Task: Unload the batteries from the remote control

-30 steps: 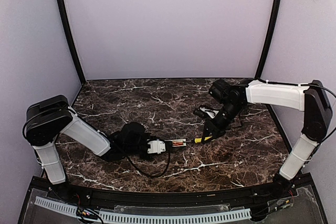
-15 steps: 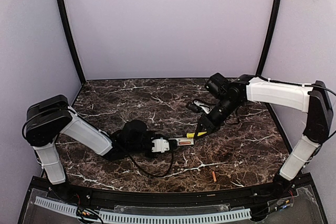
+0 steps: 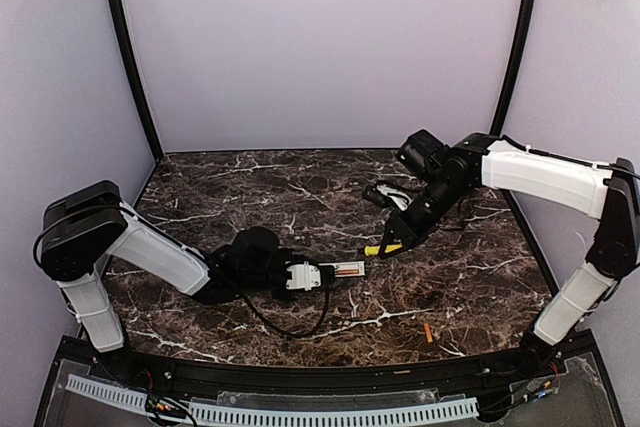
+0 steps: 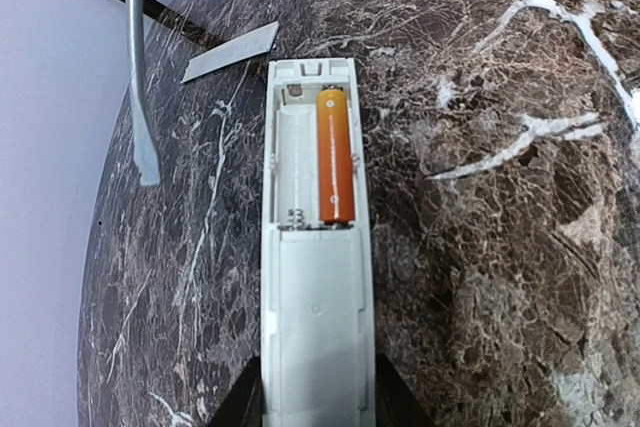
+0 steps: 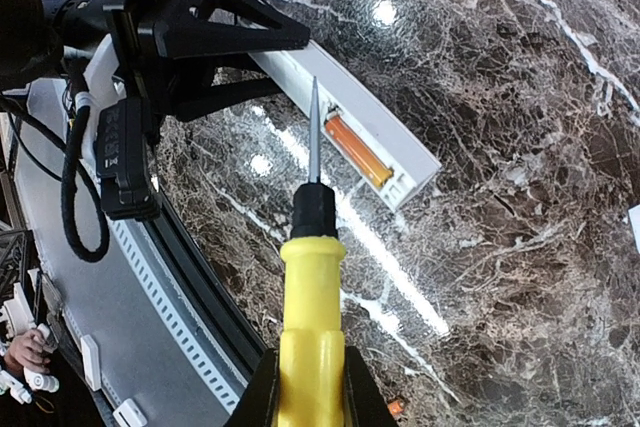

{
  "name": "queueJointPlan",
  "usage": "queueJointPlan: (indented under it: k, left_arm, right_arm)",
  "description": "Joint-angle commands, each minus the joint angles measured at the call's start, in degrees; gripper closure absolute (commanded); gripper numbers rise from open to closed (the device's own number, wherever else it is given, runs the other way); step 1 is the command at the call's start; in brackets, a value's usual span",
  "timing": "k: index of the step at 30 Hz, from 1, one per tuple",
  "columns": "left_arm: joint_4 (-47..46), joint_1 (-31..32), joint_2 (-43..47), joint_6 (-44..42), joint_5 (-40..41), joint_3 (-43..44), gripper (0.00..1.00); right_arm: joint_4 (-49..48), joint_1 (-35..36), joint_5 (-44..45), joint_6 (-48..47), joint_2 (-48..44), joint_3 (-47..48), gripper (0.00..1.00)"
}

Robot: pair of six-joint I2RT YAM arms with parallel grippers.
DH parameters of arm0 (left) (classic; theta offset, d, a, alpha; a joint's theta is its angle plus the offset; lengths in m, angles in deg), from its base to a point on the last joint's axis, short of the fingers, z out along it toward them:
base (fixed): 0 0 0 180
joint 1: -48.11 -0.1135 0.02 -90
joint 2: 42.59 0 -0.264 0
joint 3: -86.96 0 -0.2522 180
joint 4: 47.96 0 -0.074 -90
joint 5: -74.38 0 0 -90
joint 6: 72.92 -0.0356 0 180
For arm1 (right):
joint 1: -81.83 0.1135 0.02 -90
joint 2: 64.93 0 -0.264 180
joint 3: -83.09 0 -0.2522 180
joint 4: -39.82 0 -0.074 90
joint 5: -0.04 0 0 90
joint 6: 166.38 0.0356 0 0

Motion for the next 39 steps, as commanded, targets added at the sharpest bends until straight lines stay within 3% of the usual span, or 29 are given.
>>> queueJointPlan:
  k: [1,19,39]
  left_arm:
    - [5.1,0.1,3.6,-0.5,2.0,0.6,1.00]
    - [14.2,0.1,6.6,-5.6,-0.1,0.5,1.00]
    - [13.7,0.0,8.6,-4.6,-0.3,-2.1,1.00]
  right_arm:
    - [4.7,0.5,1.3,0.0,-1.7,2.0,1.00]
    - [6.0,6.1,12.9,-11.0,1.9,7.8,1.00]
    - [5.4,8.3,13.9,-35.4,-1.5,6.4,1.00]
